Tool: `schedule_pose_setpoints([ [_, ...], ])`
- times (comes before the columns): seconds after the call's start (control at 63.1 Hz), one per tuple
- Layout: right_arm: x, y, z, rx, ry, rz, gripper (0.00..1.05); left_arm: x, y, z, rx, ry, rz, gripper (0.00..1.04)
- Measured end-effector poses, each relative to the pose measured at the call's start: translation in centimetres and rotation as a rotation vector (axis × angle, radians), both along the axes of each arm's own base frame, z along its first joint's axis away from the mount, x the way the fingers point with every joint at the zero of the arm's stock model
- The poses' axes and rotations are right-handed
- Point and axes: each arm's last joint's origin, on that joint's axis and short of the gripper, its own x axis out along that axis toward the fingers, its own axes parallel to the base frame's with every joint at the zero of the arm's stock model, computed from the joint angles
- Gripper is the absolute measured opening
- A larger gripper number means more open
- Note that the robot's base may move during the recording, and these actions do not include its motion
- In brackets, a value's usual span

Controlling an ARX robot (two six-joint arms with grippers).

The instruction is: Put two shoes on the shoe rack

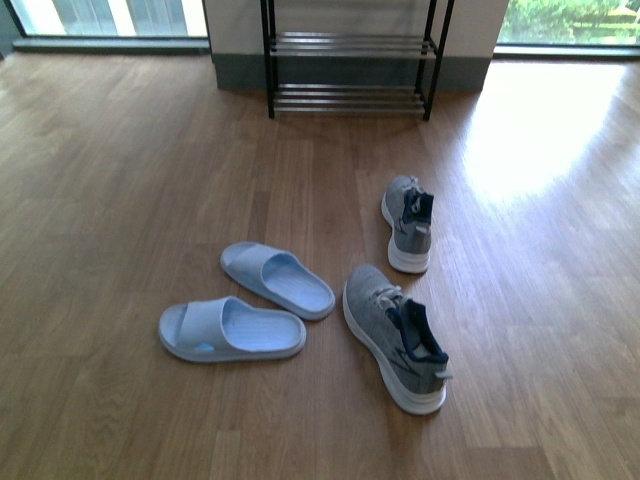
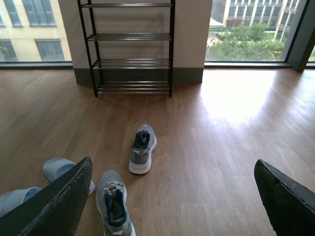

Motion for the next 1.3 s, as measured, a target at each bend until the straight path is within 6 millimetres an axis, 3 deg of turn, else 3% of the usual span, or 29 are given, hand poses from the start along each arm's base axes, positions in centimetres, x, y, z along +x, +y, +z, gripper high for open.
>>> schedule_pose_setpoints([
  [1.299, 0.0, 0.0, 0.0, 0.0, 0.0, 0.0, 0.96, 0.0, 0.0, 0.0, 0.0, 0.0, 0.0, 0.95],
])
